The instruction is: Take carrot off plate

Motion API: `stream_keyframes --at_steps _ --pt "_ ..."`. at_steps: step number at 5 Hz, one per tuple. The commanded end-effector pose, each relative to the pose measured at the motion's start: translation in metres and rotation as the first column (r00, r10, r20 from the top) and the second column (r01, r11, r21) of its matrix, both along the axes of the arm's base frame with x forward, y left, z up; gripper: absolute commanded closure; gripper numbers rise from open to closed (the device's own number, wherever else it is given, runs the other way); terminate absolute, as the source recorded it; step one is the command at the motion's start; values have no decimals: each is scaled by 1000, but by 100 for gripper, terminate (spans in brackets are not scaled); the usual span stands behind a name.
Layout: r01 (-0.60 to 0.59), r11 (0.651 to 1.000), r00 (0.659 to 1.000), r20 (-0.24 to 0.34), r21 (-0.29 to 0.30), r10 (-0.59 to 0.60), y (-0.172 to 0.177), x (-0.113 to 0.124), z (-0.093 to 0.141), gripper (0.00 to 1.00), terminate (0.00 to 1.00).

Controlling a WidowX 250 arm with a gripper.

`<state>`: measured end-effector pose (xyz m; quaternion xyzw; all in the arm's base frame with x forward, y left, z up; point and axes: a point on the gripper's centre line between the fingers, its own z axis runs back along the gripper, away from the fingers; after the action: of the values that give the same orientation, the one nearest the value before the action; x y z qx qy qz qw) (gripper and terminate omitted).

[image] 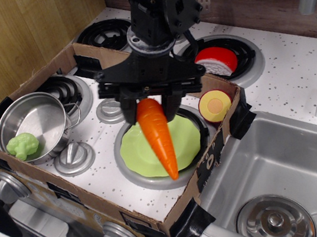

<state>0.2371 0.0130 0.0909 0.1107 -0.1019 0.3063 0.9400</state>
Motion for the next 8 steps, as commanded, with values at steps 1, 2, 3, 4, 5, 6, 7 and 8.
stream_keyframes --at_steps 1,2,3,4,5,6,7,8 --pt "-400 916 916 -13 -34 400 24 -2 6 100 0" --pt "-495 865 867 11 -84 498 40 -8 -11 100 0" --pt "-488 871 870 46 -65 491 52 -20 -29 100 0" --pt "-475 875 876 51 -93 480 61 -34 -44 100 0" --pt "-473 876 876 60 -97 479 65 -41 -50 100 0" --pt "-467 880 878 75 -88 473 65 -45 -54 100 0" --pt "-446 892 888 94 -67 451 63 -50 -53 0 0" --pt "-438 897 892 96 -60 442 62 -50 -49 0 0"
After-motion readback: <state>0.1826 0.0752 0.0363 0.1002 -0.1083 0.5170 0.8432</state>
